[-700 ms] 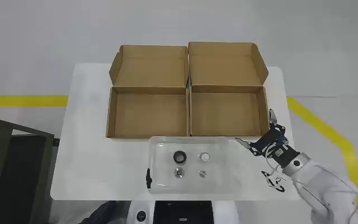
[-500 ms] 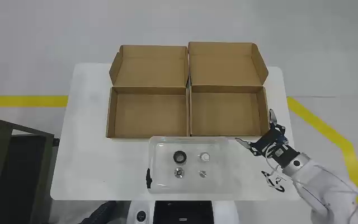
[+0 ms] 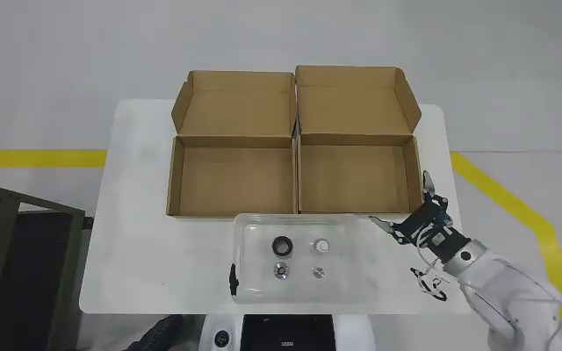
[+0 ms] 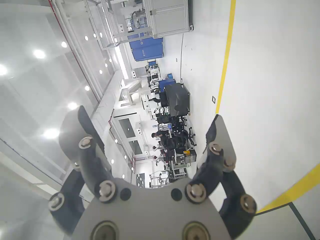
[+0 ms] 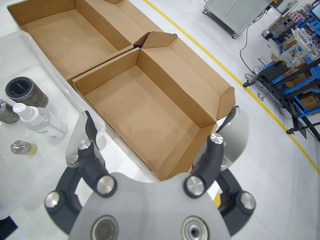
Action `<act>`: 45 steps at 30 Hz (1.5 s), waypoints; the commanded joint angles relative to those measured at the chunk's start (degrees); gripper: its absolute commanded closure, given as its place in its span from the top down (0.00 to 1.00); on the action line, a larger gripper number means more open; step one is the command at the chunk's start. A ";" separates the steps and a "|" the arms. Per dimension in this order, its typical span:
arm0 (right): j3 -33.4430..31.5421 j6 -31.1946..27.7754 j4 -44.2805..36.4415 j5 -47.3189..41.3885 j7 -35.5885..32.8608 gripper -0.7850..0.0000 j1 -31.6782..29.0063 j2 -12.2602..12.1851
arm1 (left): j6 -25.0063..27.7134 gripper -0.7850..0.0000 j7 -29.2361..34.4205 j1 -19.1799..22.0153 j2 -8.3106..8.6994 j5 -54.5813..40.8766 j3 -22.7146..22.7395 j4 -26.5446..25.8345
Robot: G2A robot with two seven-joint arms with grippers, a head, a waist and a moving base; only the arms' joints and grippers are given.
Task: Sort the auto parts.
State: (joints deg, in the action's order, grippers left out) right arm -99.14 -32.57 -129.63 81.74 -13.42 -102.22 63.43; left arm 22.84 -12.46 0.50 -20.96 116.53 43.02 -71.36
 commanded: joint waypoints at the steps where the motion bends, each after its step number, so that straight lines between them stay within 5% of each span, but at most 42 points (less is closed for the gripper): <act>1: 0.50 -0.64 -0.06 -0.51 0.81 1.00 0.27 -0.02 | 0.00 1.00 0.00 0.00 0.00 0.00 0.00 0.00; 20: 13.09 -17.94 -3.36 -1.76 -0.08 1.00 4.14 -1.13 | 0.00 1.00 0.00 0.00 0.00 0.00 0.00 0.00; 30: 20.28 -20.17 0.77 4.78 -0.30 1.00 7.37 -1.46 | 0.00 1.00 0.00 0.00 0.00 0.00 0.00 0.00; 45: 22.18 -21.04 5.51 8.19 -0.50 1.00 8.06 -2.27 | 0.00 1.00 0.00 0.00 0.00 0.00 0.00 0.00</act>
State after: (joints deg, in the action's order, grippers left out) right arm -77.06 -53.59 -124.24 89.85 -13.89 -94.14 61.20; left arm 22.84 -12.46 0.50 -20.96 116.53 43.02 -71.36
